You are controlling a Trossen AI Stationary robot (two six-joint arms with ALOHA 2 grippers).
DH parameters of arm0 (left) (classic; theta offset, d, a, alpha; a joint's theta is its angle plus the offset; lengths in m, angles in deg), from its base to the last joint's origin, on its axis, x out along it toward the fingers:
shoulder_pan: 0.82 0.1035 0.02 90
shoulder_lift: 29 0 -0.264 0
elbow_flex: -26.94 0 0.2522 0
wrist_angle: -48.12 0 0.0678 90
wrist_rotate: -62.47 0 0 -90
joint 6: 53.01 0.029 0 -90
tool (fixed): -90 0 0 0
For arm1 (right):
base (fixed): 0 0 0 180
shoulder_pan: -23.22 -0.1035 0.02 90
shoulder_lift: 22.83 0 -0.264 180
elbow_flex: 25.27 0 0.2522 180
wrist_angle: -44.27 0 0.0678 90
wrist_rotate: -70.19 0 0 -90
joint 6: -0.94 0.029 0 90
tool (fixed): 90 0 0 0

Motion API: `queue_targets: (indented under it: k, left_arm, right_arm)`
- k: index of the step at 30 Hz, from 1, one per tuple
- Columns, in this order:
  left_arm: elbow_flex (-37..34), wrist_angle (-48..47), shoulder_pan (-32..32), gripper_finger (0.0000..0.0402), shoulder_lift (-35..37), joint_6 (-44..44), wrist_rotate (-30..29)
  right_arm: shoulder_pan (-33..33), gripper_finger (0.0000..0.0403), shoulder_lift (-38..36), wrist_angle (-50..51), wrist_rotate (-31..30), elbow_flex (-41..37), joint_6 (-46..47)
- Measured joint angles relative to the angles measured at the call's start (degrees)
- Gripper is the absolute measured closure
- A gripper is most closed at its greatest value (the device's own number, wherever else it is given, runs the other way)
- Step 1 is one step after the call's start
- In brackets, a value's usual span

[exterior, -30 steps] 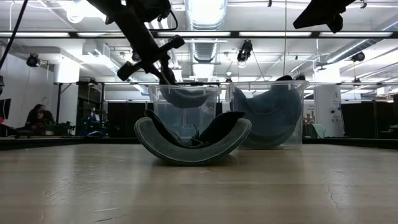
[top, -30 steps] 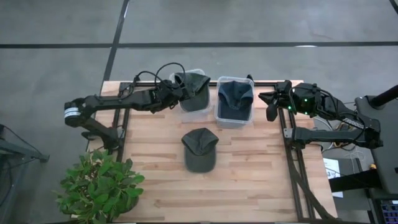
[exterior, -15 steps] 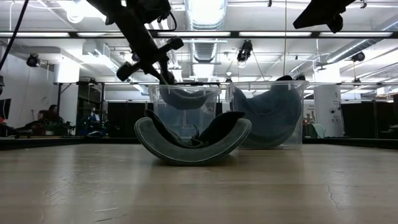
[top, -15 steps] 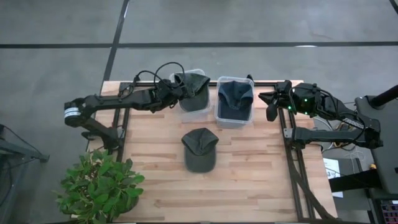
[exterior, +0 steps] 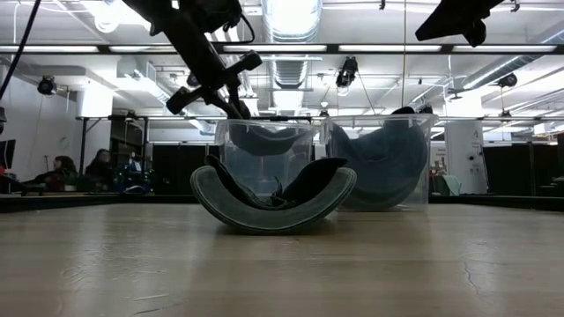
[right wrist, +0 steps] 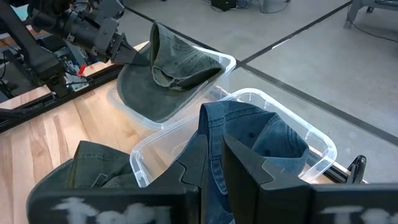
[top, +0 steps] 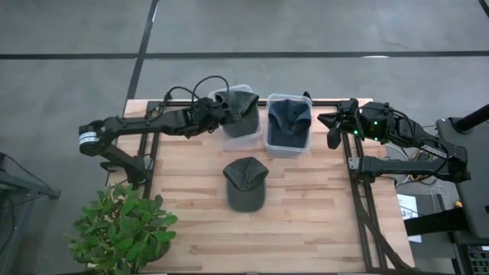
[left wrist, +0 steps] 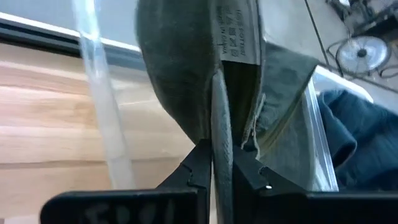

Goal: Pick & Place hat
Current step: Put the top gray cap into the left transparent bin

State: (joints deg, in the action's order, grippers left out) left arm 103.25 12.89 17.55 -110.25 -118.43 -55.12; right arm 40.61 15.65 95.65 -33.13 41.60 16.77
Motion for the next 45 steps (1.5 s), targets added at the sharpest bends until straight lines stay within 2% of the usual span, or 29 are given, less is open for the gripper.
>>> queue_targets:
  k: [10,26,45]
  left_arm:
    - [0.00,-0.03,0.00,0.0369,0.00,3.83,4.02]
    - [0.00,-0.03,0.80,0.0369,0.02,8.68,7.08]
    - [0.00,-1.30,2.19,0.0369,0.02,9.85,7.00]
  right_arm:
    - [-0.01,0.0360,0.00,-0.13,0.02,-0.01,0.24]
    - [-0.01,0.0360,0.00,-0.22,0.32,-0.02,0.66]
    - [0.00,0.0360,0.00,-0.20,0.48,-0.02,0.66]
